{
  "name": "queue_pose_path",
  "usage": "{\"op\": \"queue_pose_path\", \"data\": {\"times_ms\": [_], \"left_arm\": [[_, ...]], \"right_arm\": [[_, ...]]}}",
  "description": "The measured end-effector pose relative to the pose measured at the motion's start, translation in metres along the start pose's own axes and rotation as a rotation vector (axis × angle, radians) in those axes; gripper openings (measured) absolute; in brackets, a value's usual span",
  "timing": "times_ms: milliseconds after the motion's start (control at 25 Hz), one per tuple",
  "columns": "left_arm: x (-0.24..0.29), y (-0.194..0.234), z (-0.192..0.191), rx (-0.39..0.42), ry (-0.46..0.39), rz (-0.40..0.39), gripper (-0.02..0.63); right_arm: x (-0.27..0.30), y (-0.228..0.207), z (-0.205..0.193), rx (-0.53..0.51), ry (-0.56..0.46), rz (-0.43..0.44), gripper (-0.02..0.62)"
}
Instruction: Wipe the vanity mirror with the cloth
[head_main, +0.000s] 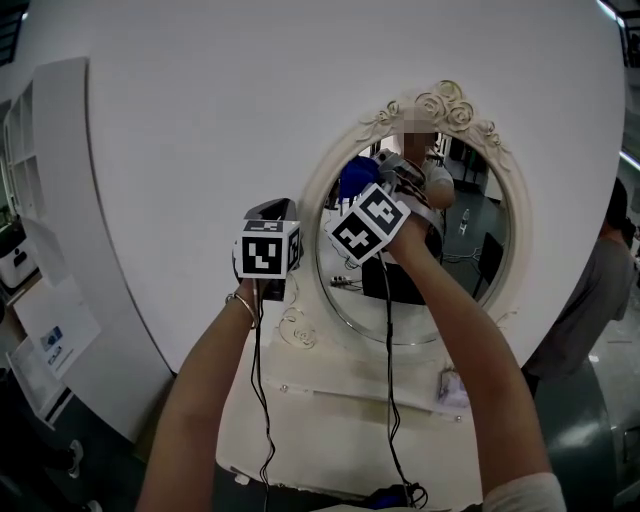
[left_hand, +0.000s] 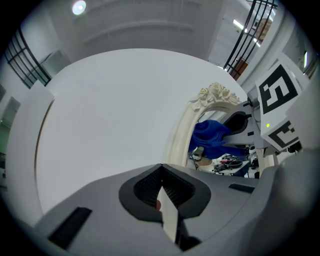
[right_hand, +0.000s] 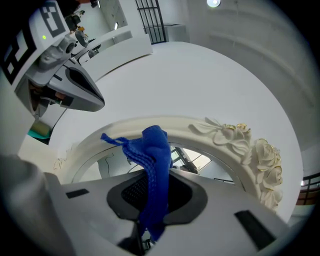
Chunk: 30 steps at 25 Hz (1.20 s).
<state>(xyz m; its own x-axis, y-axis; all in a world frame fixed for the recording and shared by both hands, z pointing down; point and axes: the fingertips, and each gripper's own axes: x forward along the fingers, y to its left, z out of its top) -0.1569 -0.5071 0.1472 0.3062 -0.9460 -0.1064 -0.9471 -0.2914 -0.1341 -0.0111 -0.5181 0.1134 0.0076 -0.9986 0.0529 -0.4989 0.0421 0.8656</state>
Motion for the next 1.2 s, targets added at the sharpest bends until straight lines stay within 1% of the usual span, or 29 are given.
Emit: {"op": "queue_pose_path", "data": {"times_ms": [320,480,720,960,1200], "left_arm": [[-0.007,0.005,-0.044,-0.026,0.059,0.014,0.006],[-0.011,0.005,-0.078,-0.036,0.103,0.017,0.005],[-0.020,-0.002,-0.135,-0.051,0.166,0.006,0.005],[-0.029,-0.011,-0.183,-0.101,0.212,0.001,0.005],[-0.038,-0.027,-0.233,-0.156,0.262,-0.007,0.005]], "right_arm": [[0.007,0.058,-0.003,-0.067,0.011,0.057,0.066],[0.012,0.088,-0.013,-0.080,0.024,0.096,0.066],[0.017,0.132,-0.031,-0.128,0.042,0.134,0.066],[0.019,0.184,-0.057,-0.143,0.075,0.211,0.066],[0.020,0.237,-0.095,-0.169,0.122,0.282,0.066]]}}
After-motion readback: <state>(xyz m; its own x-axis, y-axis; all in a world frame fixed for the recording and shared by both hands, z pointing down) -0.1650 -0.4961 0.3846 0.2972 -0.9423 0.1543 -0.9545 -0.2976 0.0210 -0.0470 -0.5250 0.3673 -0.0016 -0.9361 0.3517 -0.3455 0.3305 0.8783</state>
